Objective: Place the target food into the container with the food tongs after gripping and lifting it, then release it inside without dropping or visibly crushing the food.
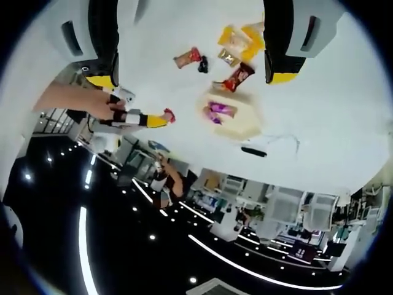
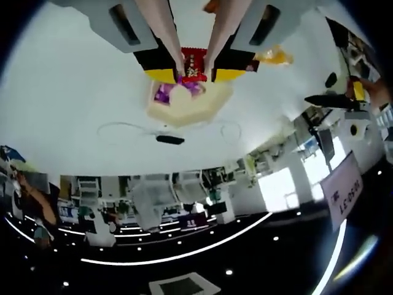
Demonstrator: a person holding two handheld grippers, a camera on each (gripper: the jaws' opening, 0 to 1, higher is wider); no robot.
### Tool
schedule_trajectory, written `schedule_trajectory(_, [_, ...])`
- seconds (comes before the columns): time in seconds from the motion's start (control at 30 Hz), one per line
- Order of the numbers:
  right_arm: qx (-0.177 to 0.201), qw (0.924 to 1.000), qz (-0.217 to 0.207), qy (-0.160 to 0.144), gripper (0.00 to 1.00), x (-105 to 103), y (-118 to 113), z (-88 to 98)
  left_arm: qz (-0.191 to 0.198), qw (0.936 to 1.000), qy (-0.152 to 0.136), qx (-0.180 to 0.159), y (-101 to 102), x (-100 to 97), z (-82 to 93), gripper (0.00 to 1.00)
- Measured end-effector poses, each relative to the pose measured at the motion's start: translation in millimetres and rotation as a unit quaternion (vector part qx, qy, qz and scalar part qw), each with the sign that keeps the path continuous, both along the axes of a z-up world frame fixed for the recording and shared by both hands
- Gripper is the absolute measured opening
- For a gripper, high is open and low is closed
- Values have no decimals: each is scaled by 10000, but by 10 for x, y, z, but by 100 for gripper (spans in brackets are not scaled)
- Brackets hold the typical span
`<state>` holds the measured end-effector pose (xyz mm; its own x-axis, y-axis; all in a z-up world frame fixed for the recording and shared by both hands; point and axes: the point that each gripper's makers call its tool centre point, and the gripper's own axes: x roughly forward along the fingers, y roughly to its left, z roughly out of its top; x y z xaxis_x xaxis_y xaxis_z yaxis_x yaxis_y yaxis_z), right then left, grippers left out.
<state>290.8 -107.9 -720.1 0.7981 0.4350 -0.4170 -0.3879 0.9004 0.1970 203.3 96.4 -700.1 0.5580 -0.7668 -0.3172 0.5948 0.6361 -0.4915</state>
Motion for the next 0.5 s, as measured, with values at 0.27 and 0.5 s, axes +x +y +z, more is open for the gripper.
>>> schedule_trajectory(0.27, [124, 9999, -11, -62, 20, 68, 16, 68, 55, 10000, -56, 47, 11, 7, -12, 99])
schedule_trajectory(0.5, [218, 9997, 1, -100, 21, 126, 38, 131, 45, 10000, -42, 51, -1, -7, -13, 99])
